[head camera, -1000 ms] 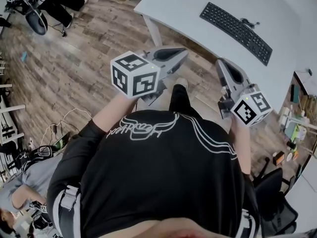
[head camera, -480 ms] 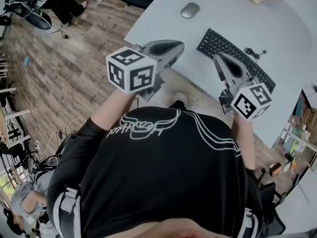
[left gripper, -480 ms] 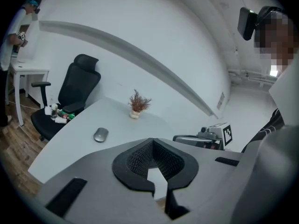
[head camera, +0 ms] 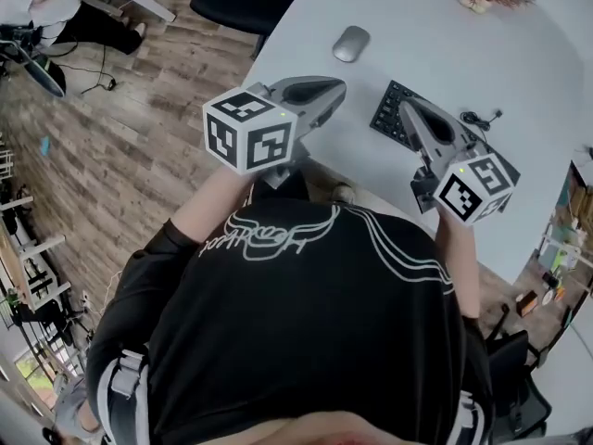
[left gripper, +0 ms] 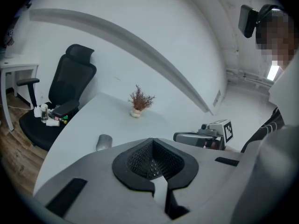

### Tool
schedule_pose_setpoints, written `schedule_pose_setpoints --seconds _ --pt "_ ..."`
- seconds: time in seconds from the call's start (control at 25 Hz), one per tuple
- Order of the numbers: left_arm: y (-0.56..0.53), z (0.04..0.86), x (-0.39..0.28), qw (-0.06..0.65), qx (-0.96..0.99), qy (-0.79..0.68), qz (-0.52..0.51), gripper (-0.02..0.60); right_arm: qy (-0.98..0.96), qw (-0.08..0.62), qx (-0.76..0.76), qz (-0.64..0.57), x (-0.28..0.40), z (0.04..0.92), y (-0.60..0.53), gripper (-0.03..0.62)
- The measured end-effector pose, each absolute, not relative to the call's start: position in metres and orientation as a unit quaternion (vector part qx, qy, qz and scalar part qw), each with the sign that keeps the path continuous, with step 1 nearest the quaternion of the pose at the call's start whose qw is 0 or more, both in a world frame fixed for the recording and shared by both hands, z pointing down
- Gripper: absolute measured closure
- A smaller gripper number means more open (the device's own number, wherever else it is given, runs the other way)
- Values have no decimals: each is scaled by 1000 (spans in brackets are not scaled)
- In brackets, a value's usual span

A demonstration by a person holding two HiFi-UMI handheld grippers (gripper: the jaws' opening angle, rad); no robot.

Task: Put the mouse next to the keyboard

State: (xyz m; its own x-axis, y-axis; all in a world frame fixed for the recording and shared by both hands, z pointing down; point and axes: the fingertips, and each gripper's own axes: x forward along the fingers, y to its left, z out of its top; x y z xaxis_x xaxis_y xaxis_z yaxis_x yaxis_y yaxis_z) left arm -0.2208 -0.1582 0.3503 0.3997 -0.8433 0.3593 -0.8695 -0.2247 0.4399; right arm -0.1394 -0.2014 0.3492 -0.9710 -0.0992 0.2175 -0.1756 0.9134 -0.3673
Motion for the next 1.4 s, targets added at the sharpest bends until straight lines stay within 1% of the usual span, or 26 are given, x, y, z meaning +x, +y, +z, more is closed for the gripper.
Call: schedule_pose_setpoints --seconds 0.4,0.72,1.04,1.4 --pt "-201 360 -315 299 846 -436 69 575 -953 76 202 212 -224 350 -224 583" --pt "-222 373 -353 296 886 -343 102 575 -926 66 303 217 -266 354 -235 583" --pt "-238 388 -374 314 896 -296 105 575 -903 106 363 203 -295 368 -247 583" --pt "-251 410 -398 331 891 -292 106 575 -881 155 400 200 -316 403 -267 582"
